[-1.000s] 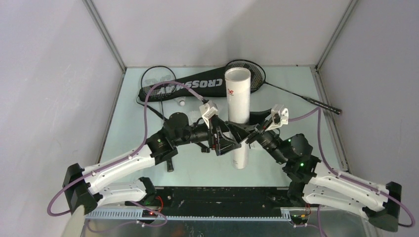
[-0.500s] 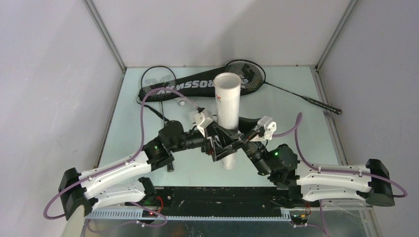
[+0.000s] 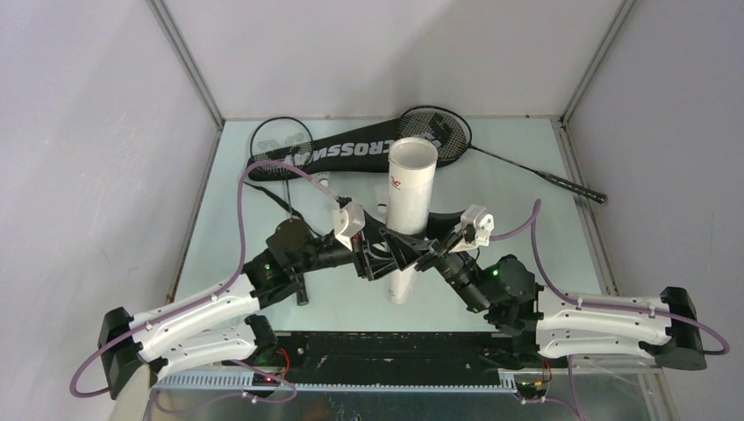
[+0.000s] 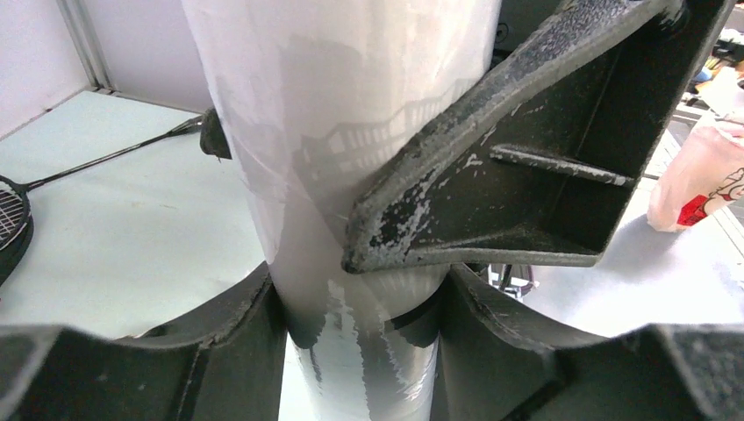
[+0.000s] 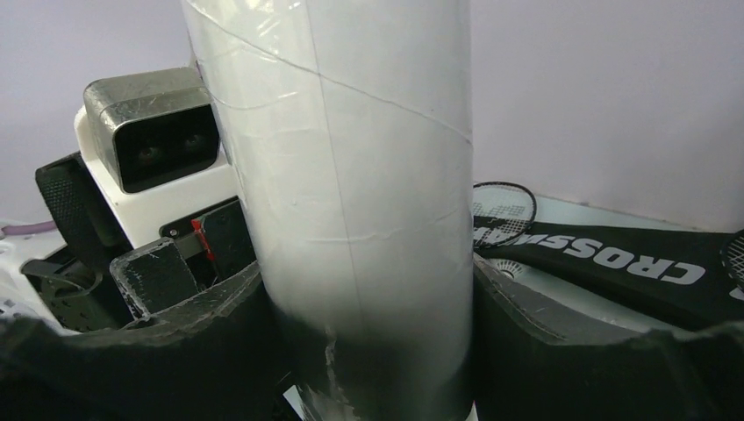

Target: Pack up the badminton gear

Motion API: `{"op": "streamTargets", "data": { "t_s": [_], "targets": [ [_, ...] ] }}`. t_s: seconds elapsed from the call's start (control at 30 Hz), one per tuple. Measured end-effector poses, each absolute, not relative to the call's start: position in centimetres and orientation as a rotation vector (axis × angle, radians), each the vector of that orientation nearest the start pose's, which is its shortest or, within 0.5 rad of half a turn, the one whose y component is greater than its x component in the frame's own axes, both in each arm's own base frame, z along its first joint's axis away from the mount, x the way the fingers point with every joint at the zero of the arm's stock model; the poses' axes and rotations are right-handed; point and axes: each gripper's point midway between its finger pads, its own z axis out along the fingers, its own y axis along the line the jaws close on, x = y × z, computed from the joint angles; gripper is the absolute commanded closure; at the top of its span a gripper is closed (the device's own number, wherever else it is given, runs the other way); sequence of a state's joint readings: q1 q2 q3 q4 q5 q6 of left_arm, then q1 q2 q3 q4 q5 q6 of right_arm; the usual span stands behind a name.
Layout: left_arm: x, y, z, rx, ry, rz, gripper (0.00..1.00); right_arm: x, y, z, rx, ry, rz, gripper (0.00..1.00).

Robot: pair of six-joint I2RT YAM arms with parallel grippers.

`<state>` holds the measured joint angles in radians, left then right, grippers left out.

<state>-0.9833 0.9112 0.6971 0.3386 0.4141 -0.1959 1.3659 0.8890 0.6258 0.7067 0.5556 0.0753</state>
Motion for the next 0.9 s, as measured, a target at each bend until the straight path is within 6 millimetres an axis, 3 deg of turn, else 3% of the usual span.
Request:
{"op": "streamTargets", "data": {
  "t_s": [0.2, 0.33, 0.63, 0.9],
  "targets": [
    [12.7, -33.0, 31.3, 0.950, 1.280, -1.211, 0.86, 14.9, 30.1, 36.9, -0.320, 1.234, 0.970, 0.37],
    [12.5, -33.1, 30.8, 0.986, 1.272, -1.181, 0.99, 14.3, 29.8, 36.3, -0.365, 1.256, 0.980, 0.23],
    [14.2, -32.0, 29.0, 1.068, 1.245, -0.962, 1.00, 12.8, 28.4, 35.3, -0.431, 1.310, 1.015, 0.01],
    [16.0, -30.3, 26.7, 1.137, 1.242, -0.750, 1.00, 11.7, 27.7, 34.1, -0.504, 1.352, 1.028, 0.01]
  ]
}}
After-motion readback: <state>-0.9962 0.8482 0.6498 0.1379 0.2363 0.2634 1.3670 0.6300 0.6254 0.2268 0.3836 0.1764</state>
